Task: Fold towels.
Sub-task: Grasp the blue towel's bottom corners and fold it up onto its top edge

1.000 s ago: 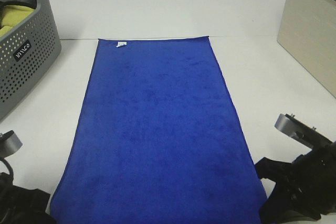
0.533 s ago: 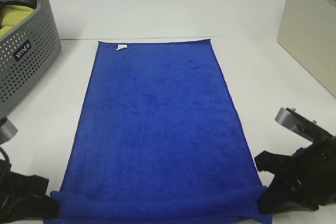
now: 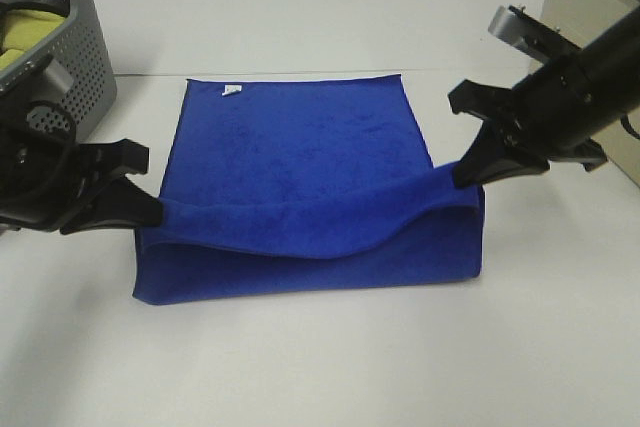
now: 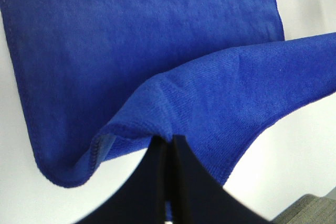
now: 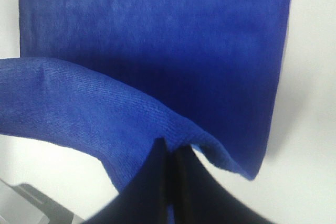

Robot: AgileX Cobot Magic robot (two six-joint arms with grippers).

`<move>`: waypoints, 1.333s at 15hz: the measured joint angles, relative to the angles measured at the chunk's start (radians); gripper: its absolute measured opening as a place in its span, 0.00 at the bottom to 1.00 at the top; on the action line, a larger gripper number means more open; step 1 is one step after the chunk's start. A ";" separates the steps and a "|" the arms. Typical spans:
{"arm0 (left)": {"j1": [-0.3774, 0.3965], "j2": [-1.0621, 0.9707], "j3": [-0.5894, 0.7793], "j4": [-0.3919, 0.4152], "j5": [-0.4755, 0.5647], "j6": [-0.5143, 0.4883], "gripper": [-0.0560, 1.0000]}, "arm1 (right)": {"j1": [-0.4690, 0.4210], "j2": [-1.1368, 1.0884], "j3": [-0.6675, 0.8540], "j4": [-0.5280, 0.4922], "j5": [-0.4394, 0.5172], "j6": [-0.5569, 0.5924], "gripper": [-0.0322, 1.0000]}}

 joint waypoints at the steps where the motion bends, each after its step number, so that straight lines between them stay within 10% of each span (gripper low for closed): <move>1: 0.000 0.000 0.000 0.000 0.000 0.000 0.05 | 0.000 0.000 0.000 0.000 0.000 0.000 0.03; 13: 0.001 0.483 -0.722 0.065 -0.207 -0.041 0.05 | 0.000 0.697 -1.117 -0.135 0.188 0.157 0.03; 20: 0.001 0.705 -0.981 0.099 -0.371 -0.034 0.05 | 0.000 0.911 -1.354 -0.169 0.058 0.172 0.03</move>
